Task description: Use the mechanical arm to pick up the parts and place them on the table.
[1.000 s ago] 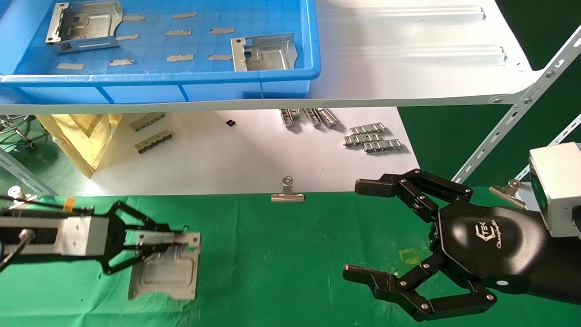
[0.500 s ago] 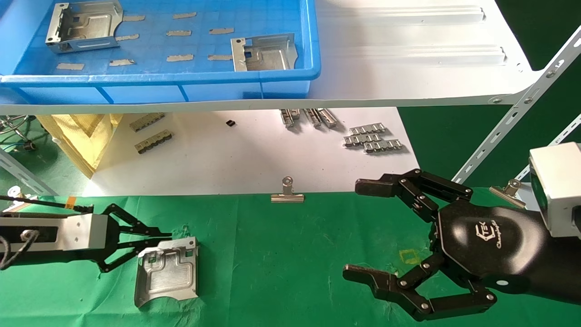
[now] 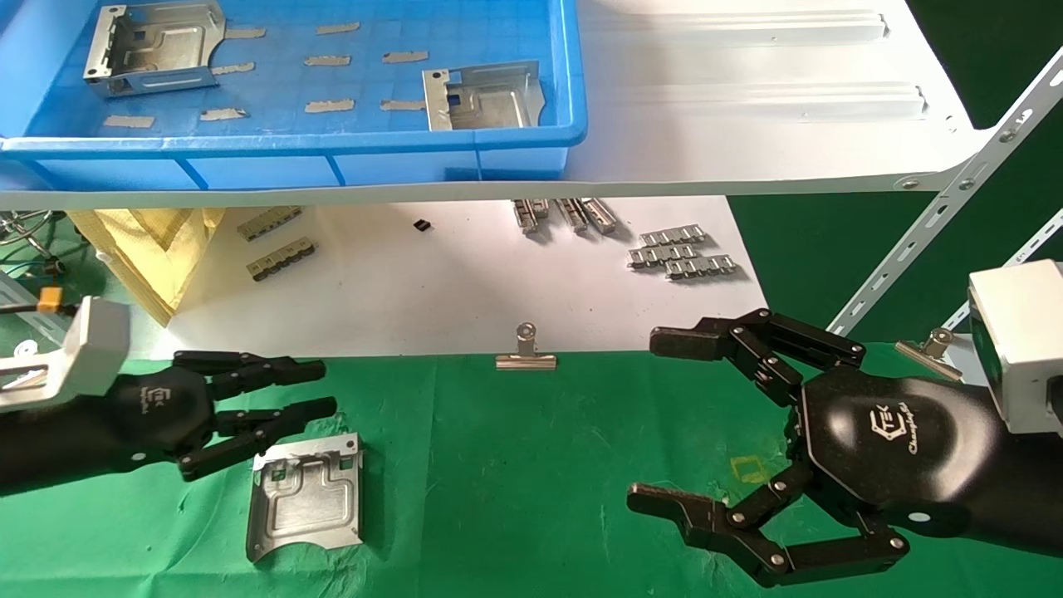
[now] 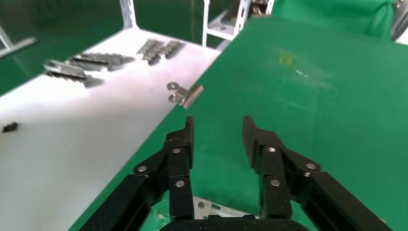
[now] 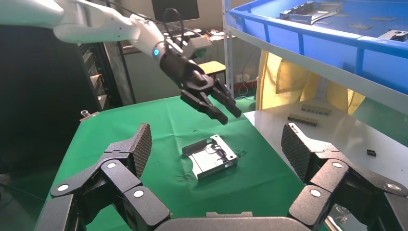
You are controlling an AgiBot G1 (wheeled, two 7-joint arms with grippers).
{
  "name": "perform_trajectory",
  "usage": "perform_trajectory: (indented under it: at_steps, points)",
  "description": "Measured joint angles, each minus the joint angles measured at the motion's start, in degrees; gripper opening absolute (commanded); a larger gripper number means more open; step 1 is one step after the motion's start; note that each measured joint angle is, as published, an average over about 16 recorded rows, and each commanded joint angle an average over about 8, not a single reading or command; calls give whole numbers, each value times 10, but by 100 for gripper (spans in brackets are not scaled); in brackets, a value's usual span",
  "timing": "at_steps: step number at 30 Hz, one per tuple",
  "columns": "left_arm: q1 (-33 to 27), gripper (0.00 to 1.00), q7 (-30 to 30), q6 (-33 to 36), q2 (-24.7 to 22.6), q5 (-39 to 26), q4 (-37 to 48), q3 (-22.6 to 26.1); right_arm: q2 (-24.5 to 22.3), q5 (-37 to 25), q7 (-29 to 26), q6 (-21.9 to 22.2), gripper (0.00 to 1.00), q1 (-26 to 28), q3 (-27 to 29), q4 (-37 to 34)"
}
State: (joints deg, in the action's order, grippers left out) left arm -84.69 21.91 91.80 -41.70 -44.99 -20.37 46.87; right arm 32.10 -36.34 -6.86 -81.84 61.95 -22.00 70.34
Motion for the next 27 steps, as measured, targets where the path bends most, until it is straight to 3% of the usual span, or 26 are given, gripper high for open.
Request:
perform_trajectory:
  at_steps: [4, 13, 27]
  points:
    - [11, 100, -32, -1, 6, 20, -8, 0, 0, 0, 0, 0, 100, 0, 0, 0]
    - [19, 100, -40, -3, 9, 20, -29, -12, 0, 0, 0, 0, 100, 0, 0, 0]
    - [63, 100, -99, -16, 20, 21, -134, -74, 0, 0, 0, 0, 100, 0, 0, 0]
